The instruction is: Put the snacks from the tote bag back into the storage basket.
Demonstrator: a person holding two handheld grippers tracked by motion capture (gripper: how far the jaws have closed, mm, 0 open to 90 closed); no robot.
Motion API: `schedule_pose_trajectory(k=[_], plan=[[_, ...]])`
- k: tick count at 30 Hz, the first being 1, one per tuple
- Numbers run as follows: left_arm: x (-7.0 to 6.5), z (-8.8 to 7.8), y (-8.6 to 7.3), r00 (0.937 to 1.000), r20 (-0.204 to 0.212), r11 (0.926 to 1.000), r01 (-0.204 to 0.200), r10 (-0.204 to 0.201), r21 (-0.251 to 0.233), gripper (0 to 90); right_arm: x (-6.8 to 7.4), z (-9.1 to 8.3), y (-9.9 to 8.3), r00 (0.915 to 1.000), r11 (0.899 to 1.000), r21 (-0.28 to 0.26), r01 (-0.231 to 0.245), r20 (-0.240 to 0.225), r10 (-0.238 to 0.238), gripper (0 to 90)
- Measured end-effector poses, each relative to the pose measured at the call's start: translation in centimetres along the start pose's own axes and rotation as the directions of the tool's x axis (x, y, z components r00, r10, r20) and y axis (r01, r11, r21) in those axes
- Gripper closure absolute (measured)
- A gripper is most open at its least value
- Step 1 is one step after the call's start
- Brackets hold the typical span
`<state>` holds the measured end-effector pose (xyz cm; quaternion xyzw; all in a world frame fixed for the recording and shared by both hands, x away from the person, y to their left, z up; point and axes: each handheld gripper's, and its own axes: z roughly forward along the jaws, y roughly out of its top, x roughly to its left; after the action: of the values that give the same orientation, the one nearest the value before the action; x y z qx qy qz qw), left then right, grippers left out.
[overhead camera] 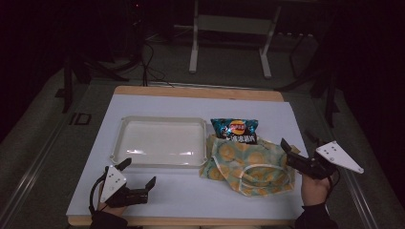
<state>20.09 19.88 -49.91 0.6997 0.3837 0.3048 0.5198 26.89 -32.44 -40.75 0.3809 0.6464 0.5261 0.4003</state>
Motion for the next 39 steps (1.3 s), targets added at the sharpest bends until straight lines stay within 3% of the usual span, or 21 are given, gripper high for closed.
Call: schedule_pose_trajectory(k=[6,14,23,30,31,34,35,39], plan=[[0.1,-0.2,-0.1,0.9999,-0.007,0.9999,0.014,-0.014,0.003,0.3,-0.3,0.6,0.2,0.9993,0.998,0.054,-0.015,-0.034,0.017,11.7],[0.0,-0.1,-0.1,0.9999,0.009,0.9999,0.012,-0.012,-0.008,0.2,-0.4,0.9,0.8,0.9993,0.999,0.035,-0.012,-0.034,0.013,11.4],[-0.2,0.0,-0.1,0.9998,0.020,1.0000,0.001,-0.001,0.008,0.3,-0.9,2.5,1.6,0.9929,0.997,0.078,0.024,-0.118,-0.015,13.4],[-0.3,0.0,-0.1,0.9996,0.026,0.9999,-0.010,0.009,0.008,0.3,-1.4,3.8,2.4,0.9775,0.991,0.118,0.069,-0.206,-0.044,13.4],[-0.3,0.1,-0.1,0.9995,0.029,0.9999,-0.010,0.010,0.011,0.3,-1.5,4.2,2.5,0.9719,0.989,0.133,0.072,-0.232,-0.040,13.3],[-0.3,0.1,-0.1,0.9994,0.031,0.9998,-0.014,0.014,0.012,0.3,-1.7,4.6,2.6,0.9693,0.987,0.143,0.070,-0.244,-0.033,13.0],[-0.3,0.1,-0.1,0.9993,0.033,0.9998,-0.015,0.015,0.013,0.3,-1.9,5.0,2.7,0.9639,0.987,0.154,0.052,-0.266,-0.009,12.8],[-0.3,0.2,-0.2,0.9991,0.041,0.9998,-0.015,0.015,0.011,0.2,-2.2,5.7,2.8,0.9610,0.983,0.180,0.039,-0.276,0.013,12.7]])
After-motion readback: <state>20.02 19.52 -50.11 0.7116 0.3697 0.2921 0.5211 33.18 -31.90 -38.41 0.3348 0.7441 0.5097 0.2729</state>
